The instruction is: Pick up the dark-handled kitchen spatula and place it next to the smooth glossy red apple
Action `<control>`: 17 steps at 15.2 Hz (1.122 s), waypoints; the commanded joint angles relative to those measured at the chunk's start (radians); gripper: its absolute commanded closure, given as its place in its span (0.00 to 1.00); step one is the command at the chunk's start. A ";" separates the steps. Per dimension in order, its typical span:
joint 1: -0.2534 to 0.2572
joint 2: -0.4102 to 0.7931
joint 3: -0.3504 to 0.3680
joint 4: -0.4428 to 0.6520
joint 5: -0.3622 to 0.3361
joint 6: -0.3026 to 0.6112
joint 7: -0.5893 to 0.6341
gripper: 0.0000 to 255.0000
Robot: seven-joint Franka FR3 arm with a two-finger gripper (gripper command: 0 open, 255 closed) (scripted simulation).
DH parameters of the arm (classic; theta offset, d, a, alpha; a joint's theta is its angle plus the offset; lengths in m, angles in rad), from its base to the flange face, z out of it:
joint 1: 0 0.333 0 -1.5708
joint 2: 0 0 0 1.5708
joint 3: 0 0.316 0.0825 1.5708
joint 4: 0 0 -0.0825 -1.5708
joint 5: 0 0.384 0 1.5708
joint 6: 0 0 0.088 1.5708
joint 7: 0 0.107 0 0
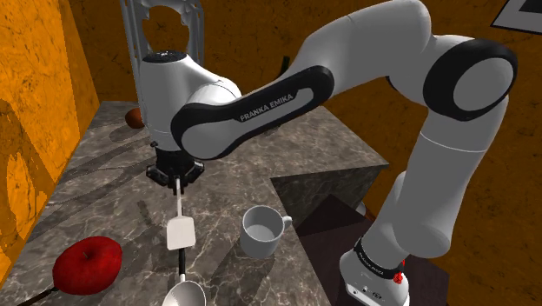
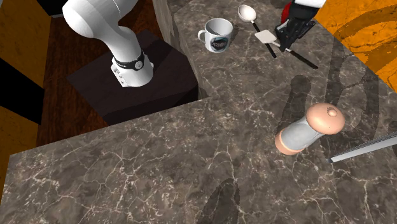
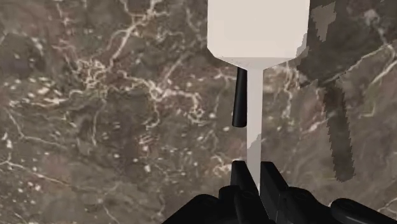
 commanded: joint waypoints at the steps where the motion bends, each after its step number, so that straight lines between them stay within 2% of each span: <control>1: 0.001 0.014 -0.002 -0.010 -0.009 0.022 0.006 1.00; 6: 0.007 0.051 -0.009 -0.039 -0.033 0.085 0.025 1.00; 14: 0.007 0.051 -0.009 -0.039 -0.033 0.085 0.025 1.00; 15: 0.007 0.051 -0.009 -0.039 -0.033 0.085 0.025 0.00; 17: 0.007 0.051 -0.009 -0.039 -0.033 0.085 0.025 0.00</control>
